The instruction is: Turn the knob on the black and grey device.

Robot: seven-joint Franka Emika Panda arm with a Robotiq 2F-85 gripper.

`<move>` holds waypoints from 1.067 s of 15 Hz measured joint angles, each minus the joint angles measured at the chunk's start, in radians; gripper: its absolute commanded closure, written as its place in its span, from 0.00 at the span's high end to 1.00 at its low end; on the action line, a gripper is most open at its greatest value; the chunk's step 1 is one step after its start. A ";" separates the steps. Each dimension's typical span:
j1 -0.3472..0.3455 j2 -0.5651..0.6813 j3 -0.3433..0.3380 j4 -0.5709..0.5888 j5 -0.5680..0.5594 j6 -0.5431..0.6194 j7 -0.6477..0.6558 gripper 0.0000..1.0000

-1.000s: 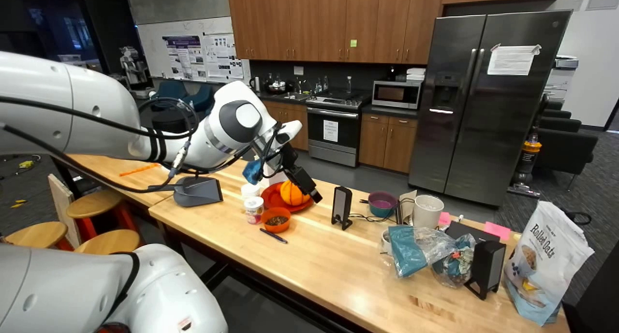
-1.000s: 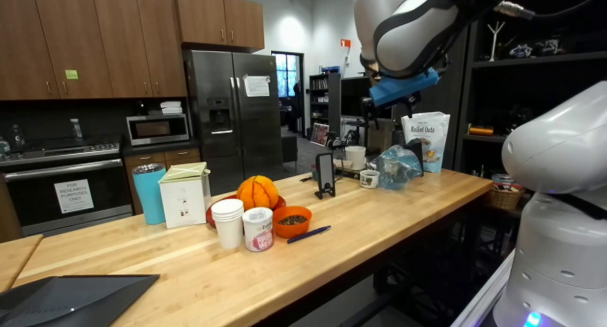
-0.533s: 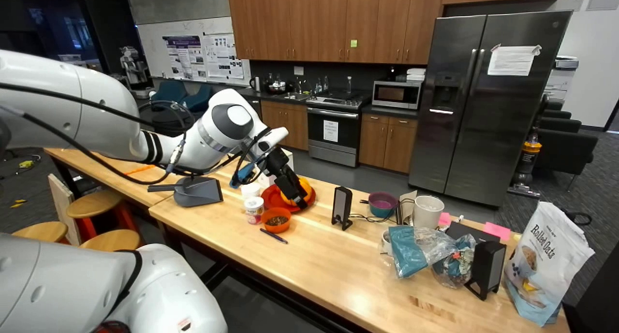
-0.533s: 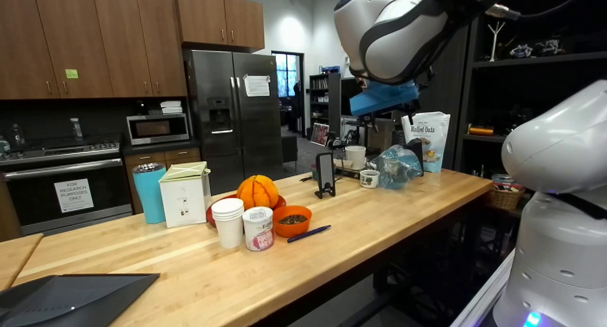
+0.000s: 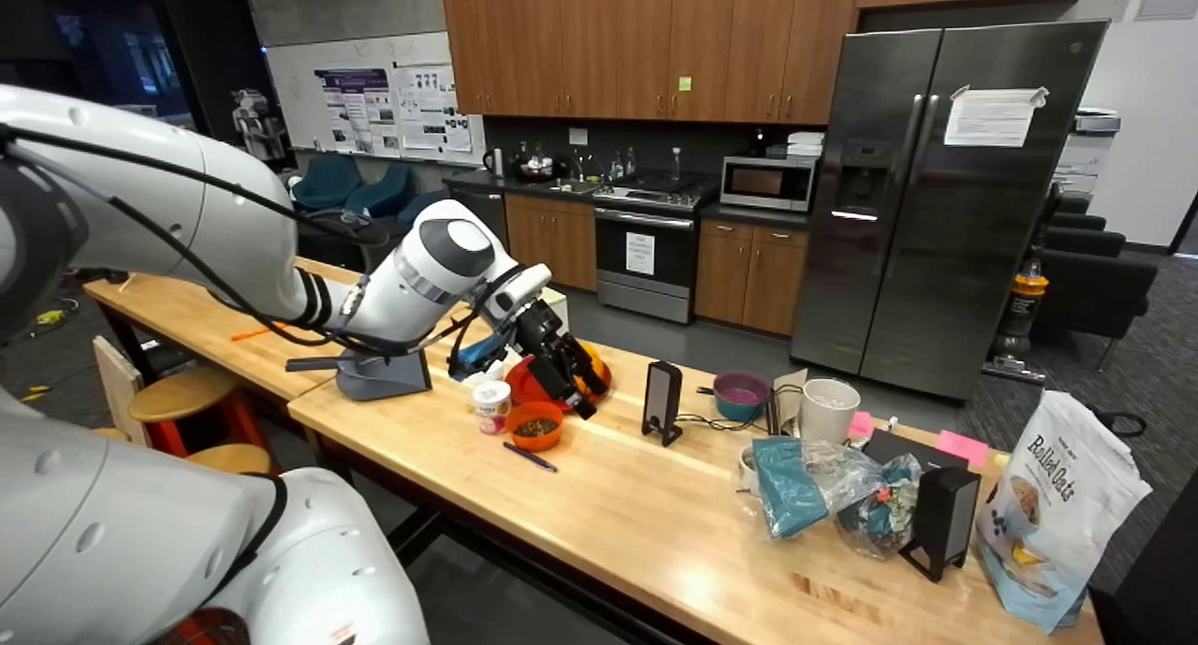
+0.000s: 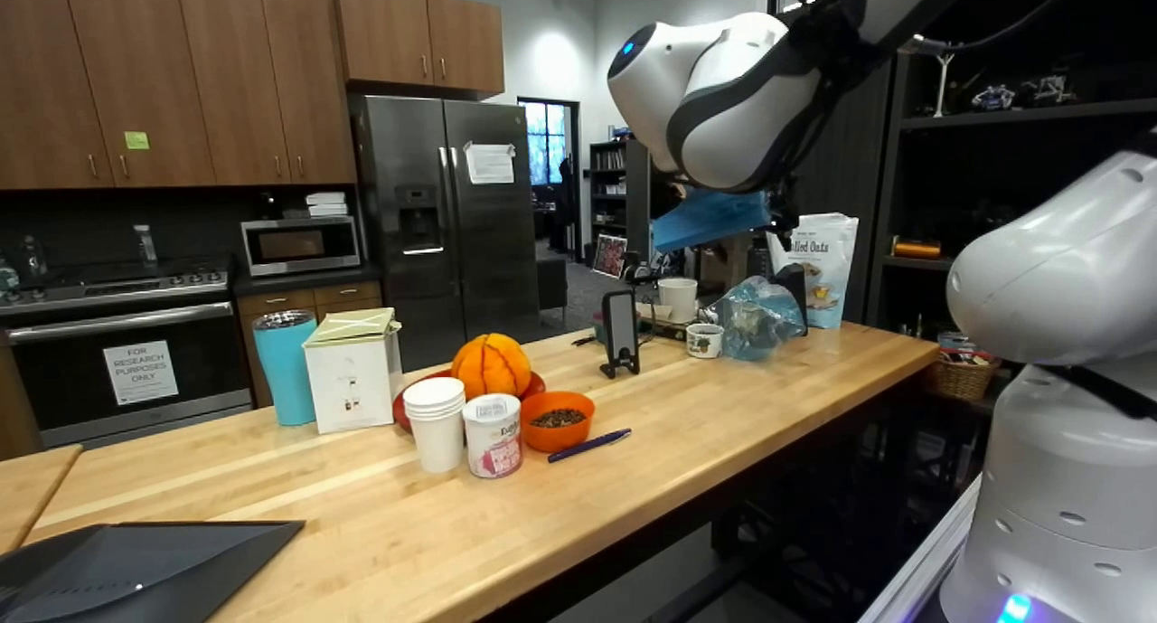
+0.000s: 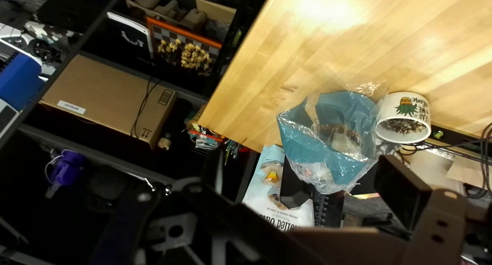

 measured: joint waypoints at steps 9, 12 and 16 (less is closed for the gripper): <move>0.155 0.005 -0.161 0.034 -0.233 0.061 0.081 1.00; 0.193 0.029 -0.173 0.021 -0.432 0.097 0.085 1.00; 0.289 0.053 -0.229 -0.034 -0.728 0.106 0.102 1.00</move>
